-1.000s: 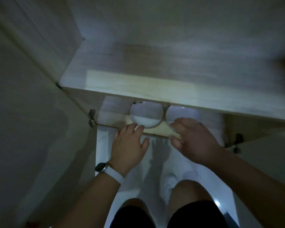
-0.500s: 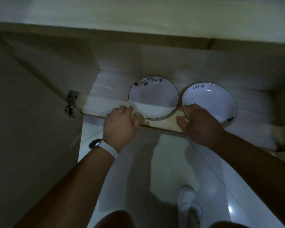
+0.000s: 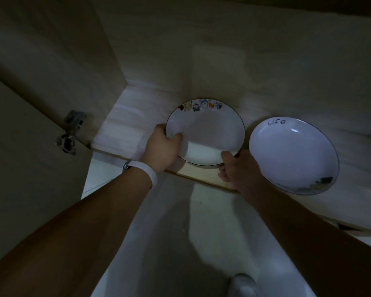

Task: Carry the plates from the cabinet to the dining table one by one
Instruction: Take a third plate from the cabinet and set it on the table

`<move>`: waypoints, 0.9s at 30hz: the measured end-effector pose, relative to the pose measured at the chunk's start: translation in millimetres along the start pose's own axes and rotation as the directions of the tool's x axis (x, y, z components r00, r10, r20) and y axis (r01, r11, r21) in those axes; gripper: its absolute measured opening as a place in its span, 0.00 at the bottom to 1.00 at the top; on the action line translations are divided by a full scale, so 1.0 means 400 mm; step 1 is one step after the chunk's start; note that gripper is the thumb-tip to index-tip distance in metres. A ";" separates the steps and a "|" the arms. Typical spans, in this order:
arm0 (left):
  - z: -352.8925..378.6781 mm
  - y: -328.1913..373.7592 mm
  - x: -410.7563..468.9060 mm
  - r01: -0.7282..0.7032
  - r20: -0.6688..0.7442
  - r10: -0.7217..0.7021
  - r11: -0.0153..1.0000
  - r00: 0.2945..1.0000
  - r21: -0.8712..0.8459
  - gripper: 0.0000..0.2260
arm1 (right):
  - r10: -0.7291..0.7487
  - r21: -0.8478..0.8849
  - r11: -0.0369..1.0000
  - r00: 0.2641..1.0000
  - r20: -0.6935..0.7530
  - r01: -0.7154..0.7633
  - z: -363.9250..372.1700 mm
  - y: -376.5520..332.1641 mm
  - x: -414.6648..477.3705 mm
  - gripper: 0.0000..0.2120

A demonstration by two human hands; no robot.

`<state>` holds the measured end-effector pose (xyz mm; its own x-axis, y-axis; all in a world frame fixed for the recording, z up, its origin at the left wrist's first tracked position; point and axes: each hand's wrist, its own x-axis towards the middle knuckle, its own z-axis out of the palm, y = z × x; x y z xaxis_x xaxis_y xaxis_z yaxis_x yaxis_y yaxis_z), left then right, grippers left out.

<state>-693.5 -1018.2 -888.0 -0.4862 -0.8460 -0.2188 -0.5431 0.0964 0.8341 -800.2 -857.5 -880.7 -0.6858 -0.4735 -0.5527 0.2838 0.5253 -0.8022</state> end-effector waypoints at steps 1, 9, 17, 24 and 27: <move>0.001 0.001 0.008 0.001 0.003 -0.001 1.000 1.000 -0.006 0.17 | -0.016 0.056 0.998 1.000 -0.019 0.017 0.008 -0.007 0.001 0.07; 0.004 -0.015 0.043 0.007 -0.029 -0.005 0.998 1.000 0.056 0.12 | -0.058 0.075 0.995 0.985 -0.163 0.070 0.028 0.000 0.031 0.16; 0.002 -0.036 0.014 -0.004 -0.065 -0.007 0.988 0.998 -0.156 0.09 | -0.190 0.046 0.978 0.964 -0.184 0.201 0.043 0.026 0.013 0.19; -0.001 -0.047 -0.073 0.021 -0.023 -0.034 0.911 0.999 -0.413 0.13 | -0.241 0.004 0.969 0.944 -0.224 0.248 0.033 0.055 -0.025 0.20; -0.010 -0.049 -0.118 0.020 0.035 -0.004 0.885 0.999 -0.466 0.19 | -0.291 -0.032 0.956 0.934 -0.205 0.291 0.014 0.053 -0.075 0.19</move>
<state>-657.3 -982.3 -891.9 -0.5073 -0.8277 -0.2397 -0.1715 -0.1756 0.9694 -769.9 -836.0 -882.4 -0.8607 -0.4508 -0.2365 0.0505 0.3867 -0.9208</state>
